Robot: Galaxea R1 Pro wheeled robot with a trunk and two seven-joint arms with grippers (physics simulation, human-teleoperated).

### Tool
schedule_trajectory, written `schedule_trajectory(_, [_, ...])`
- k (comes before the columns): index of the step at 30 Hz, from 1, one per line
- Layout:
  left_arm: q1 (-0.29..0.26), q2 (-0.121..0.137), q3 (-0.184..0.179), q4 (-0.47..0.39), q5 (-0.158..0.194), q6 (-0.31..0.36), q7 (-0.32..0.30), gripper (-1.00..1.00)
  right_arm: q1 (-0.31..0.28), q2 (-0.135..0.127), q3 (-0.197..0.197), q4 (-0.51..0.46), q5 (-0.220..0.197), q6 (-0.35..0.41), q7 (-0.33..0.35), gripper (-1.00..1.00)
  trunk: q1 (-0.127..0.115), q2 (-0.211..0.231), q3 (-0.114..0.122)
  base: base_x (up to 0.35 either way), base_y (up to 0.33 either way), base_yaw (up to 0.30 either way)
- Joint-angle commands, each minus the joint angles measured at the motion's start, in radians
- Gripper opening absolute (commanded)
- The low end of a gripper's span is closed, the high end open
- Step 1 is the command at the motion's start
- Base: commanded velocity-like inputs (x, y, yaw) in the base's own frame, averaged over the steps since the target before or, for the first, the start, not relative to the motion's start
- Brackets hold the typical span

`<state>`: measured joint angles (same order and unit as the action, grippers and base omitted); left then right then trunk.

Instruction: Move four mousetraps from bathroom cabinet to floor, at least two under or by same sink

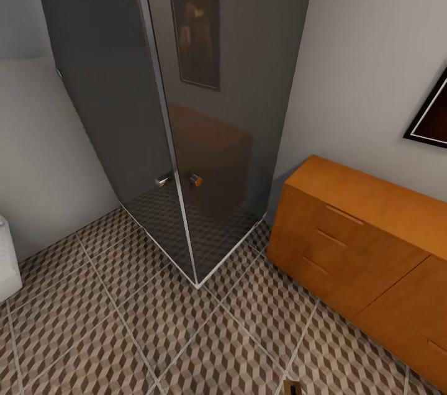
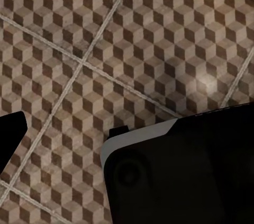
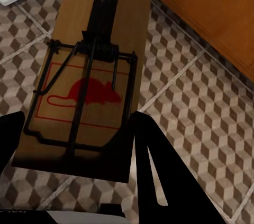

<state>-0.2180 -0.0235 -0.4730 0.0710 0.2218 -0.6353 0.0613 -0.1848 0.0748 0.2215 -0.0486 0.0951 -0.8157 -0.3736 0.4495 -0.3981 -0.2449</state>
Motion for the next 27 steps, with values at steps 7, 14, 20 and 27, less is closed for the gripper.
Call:
schedule_trajectory(7, [-0.001, -0.001, -0.009, 0.004, 0.003, -0.007, 0.004, 1.0, -0.001, 0.0, 0.002, 0.001, 0.006, -0.003, -0.004, -1.0, 0.001, -0.002, 0.0, 0.0, 0.0, -0.054])
schedule_trajectory(14, [-0.001, -0.001, -0.009, 0.004, 0.003, -0.006, 0.002, 1.0, -0.001, 0.0, 0.002, 0.001, 0.006, -0.004, -0.004, -1.0, 0.001, -0.002, 0.007, 0.0, 0.0, -0.208])
schedule_trajectory(20, [-0.001, -0.002, -0.009, 0.004, 0.002, -0.006, 0.001, 1.0, -0.001, 0.0, 0.003, 0.001, 0.006, -0.003, -0.004, -1.0, 0.001, -0.002, 0.014, 0.0, 0.0, -0.228])
schedule_trajectory(27, [-0.001, -0.002, -0.009, 0.004, 0.002, -0.006, 0.0, 1.0, -0.001, 0.0, 0.004, 0.001, 0.006, -0.003, -0.004, -1.0, 0.001, -0.002, 0.022, 0.0, 0.0, -0.231])
